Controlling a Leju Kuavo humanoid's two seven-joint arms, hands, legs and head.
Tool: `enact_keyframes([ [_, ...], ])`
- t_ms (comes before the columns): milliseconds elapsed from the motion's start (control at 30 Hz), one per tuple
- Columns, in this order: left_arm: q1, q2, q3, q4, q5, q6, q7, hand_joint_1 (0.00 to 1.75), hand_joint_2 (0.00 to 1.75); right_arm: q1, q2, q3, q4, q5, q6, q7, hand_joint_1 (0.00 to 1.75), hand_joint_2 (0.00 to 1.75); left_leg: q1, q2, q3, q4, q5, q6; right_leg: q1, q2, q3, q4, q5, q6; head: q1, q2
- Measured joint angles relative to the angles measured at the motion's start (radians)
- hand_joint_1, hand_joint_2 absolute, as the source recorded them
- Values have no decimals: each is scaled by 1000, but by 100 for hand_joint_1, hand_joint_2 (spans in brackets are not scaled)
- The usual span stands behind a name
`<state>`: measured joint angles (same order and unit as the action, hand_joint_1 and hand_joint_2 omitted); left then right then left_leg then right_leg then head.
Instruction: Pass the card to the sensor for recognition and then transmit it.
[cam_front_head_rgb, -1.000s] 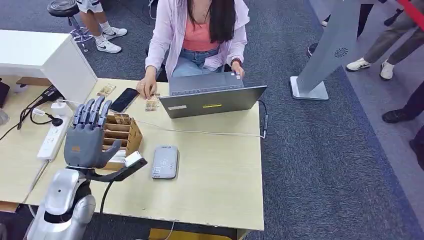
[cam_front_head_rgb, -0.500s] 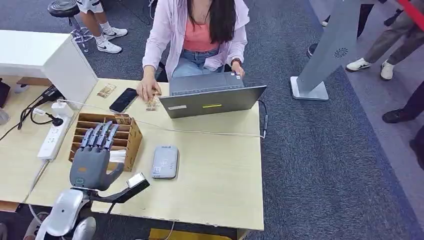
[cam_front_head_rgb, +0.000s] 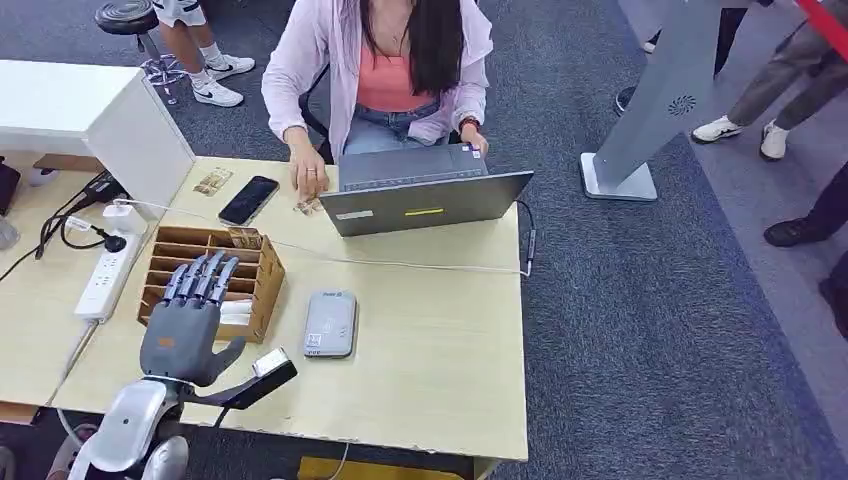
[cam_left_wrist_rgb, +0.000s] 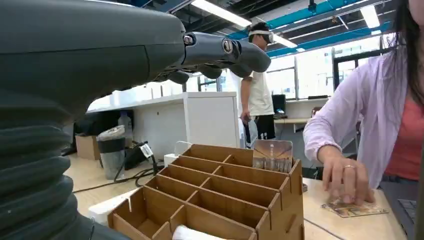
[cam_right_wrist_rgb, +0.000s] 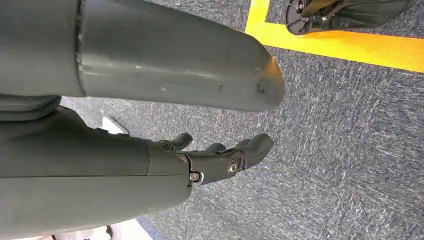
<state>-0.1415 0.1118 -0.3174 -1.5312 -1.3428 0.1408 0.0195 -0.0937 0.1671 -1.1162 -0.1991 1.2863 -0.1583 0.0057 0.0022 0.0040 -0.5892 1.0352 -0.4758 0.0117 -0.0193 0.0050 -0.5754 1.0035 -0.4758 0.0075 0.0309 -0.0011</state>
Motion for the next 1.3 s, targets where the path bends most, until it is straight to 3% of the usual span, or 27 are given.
enact_keyframes([
  [667, 0, -1, 10, 3, -6, 6, 16, 0, 175, 0, 0, 0, -3, 14, 11, -1, 0, 0, 0, 0, 0, 0, 0, 0, 0, 0, 0, 0, 0, 0, 0, 0],
  [1300, 24, -29, 21, -36, -45, 26, 16, 0, 175, 0, 0, 0, -3, 22, 13, -1, 0, 0, 0, 0, 0, 0, 0, 0, 0, 0, 0, 0, 0, 0, 0, 0],
])
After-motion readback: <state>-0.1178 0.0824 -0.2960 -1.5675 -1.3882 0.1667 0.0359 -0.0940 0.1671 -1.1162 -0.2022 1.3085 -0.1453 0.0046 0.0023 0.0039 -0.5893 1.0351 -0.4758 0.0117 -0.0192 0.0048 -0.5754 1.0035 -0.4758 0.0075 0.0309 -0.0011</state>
